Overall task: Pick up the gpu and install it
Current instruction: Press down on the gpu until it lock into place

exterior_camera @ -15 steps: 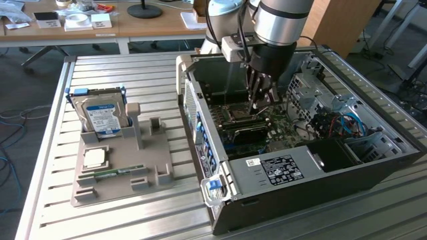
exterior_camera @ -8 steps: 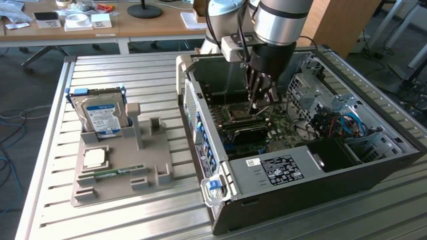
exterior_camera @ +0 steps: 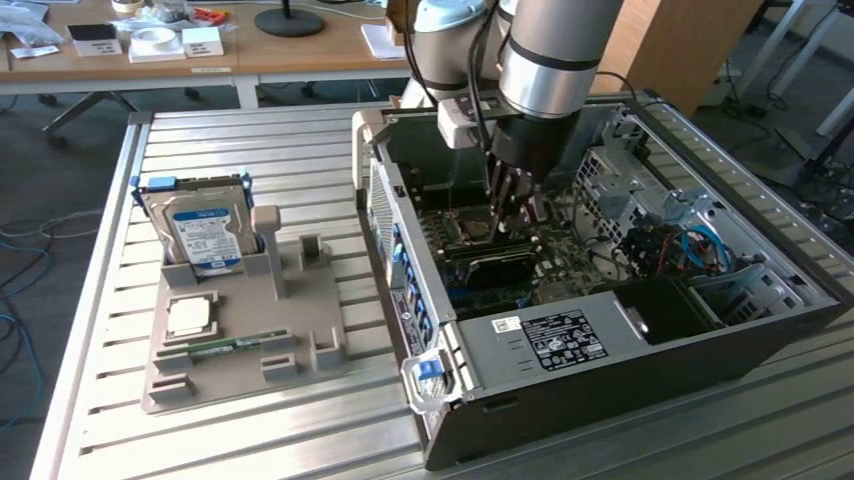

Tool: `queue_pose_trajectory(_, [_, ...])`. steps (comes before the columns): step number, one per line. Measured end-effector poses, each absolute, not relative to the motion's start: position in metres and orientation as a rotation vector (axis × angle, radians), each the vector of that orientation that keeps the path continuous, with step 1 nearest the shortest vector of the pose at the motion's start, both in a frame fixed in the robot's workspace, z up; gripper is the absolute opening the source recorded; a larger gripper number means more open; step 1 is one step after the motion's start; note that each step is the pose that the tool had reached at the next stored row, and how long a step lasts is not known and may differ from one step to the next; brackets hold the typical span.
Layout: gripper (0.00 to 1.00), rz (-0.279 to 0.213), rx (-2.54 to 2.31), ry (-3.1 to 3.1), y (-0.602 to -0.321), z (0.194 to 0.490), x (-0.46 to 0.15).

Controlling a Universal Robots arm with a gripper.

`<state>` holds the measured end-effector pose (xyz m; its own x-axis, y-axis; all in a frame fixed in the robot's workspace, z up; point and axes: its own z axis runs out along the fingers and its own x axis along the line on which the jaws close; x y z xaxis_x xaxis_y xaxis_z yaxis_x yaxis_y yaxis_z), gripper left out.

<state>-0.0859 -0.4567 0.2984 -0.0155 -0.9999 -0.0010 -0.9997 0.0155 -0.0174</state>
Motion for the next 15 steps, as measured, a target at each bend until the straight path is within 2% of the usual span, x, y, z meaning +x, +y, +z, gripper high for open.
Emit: queue_pose_trajectory(15, [0.11,-0.018,-2.195,2.229,-0.4567,0.2884,-0.0859])
